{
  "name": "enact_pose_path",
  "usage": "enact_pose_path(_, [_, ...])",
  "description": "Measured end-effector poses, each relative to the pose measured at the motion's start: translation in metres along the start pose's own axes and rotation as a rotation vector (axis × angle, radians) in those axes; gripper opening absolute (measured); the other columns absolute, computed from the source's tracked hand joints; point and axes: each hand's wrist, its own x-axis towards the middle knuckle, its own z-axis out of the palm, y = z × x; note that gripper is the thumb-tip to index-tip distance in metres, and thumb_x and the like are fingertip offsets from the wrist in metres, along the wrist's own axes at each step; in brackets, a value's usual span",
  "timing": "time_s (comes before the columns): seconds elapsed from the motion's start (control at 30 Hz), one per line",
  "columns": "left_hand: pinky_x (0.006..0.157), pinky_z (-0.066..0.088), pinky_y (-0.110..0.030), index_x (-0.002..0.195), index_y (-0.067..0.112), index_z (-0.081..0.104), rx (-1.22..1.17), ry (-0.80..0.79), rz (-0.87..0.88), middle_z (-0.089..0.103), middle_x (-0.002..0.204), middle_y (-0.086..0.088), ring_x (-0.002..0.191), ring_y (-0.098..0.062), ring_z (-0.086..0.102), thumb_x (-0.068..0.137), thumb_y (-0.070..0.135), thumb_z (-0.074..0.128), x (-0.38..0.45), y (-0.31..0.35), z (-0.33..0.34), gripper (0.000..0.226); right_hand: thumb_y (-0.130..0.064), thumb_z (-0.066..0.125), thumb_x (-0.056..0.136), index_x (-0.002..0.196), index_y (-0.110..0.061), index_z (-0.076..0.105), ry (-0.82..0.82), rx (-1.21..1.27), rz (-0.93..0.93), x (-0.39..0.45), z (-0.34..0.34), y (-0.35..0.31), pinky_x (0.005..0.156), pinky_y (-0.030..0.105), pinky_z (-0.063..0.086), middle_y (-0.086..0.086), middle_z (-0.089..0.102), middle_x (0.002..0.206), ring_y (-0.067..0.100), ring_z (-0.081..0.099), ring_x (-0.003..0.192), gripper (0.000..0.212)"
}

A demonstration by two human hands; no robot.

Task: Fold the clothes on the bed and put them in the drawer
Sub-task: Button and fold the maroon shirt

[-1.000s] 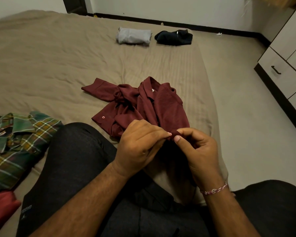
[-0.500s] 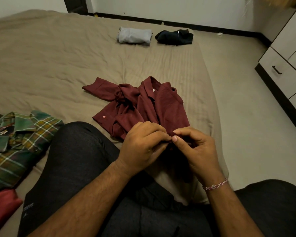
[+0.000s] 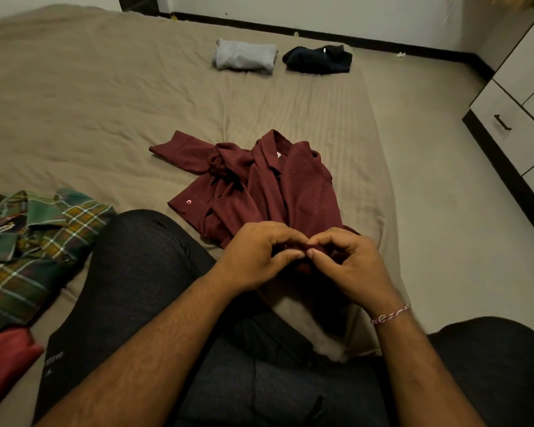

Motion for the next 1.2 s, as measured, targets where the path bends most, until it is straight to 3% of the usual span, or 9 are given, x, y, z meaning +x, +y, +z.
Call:
enact_pose_path(0.23, [0.079, 0.054, -0.028, 0.112, 0.02, 0.076, 0.173, 0.045, 0.067, 0.075, 0.096, 0.006, 0.087, -0.008, 0.065, 0.087, 0.028, 0.08, 0.001, -0.001, 0.002, 0.026, -0.003, 0.076, 0.089, 0.098, -0.012, 0.078, 0.051, 0.151, 0.054, 0.003, 0.008, 0.004, 0.085, 0.023, 0.057, -0.004, 0.078, 0.094, 0.012, 0.073, 0.092, 0.013])
enact_pose_path(0.37, [0.081, 0.054, -0.026, 0.111, 0.019, 0.077, 0.099, 0.141, 0.032, 0.076, 0.099, 0.007, 0.089, -0.006, 0.067, 0.09, 0.024, 0.078, 0.0, 0.0, 0.004, 0.022, -0.001, 0.075, 0.089, 0.099, -0.01, 0.077, 0.1, 0.304, 0.11, 0.004, 0.013, 0.003, 0.086, 0.028, 0.059, 0.001, 0.078, 0.097, 0.017, 0.074, 0.093, 0.013])
enact_pose_path(0.47, [0.084, 0.056, -0.028, 0.119, 0.018, 0.074, 0.056, 0.196, -0.006, 0.074, 0.101, 0.008, 0.092, -0.004, 0.067, 0.087, 0.019, 0.08, 0.0, 0.001, 0.005, 0.032, 0.001, 0.075, 0.087, 0.1, -0.008, 0.076, 0.128, 0.387, 0.142, 0.004, 0.015, 0.002, 0.087, 0.031, 0.06, 0.003, 0.078, 0.098, 0.018, 0.073, 0.092, 0.015])
enact_pose_path(0.67, [0.084, 0.054, -0.027, 0.127, 0.014, 0.071, -0.055, 0.176, -0.008, 0.07, 0.1, 0.005, 0.094, -0.009, 0.066, 0.086, 0.009, 0.079, 0.002, 0.005, 0.006, 0.041, -0.009, 0.078, 0.08, 0.099, -0.008, 0.076, 0.197, 0.615, 0.257, 0.002, 0.024, 0.002, 0.086, 0.032, 0.06, 0.004, 0.077, 0.095, 0.021, 0.072, 0.092, 0.02])
enact_pose_path(0.83, [0.087, 0.051, -0.02, 0.128, 0.011, 0.071, -0.081, 0.165, -0.004, 0.069, 0.101, 0.005, 0.096, -0.004, 0.065, 0.09, 0.01, 0.076, 0.002, 0.004, 0.005, 0.039, -0.013, 0.077, 0.078, 0.101, -0.006, 0.074, 0.192, 0.646, 0.214, 0.001, 0.025, 0.0, 0.083, 0.027, 0.06, 0.004, 0.077, 0.095, 0.018, 0.072, 0.09, 0.024])
enact_pose_path(0.97, [0.087, 0.054, -0.026, 0.131, 0.013, 0.07, -0.124, 0.161, -0.024, 0.068, 0.1, 0.004, 0.095, -0.009, 0.065, 0.092, 0.01, 0.075, 0.002, 0.003, 0.005, 0.04, -0.011, 0.077, 0.079, 0.1, -0.004, 0.074, 0.238, 0.599, 0.15, 0.001, 0.027, 0.0, 0.08, 0.027, 0.06, 0.006, 0.077, 0.096, 0.019, 0.073, 0.088, 0.022])
enact_pose_path(1.2, [0.087, 0.054, -0.026, 0.129, 0.014, 0.071, -0.173, 0.17, -0.064, 0.069, 0.102, 0.003, 0.097, -0.012, 0.067, 0.092, 0.008, 0.074, 0.002, 0.003, 0.006, 0.038, -0.008, 0.078, 0.082, 0.1, -0.013, 0.077, 0.293, 0.458, 0.049, 0.002, 0.03, -0.001, 0.09, 0.028, 0.058, 0.001, 0.079, 0.102, 0.02, 0.075, 0.099, 0.019])
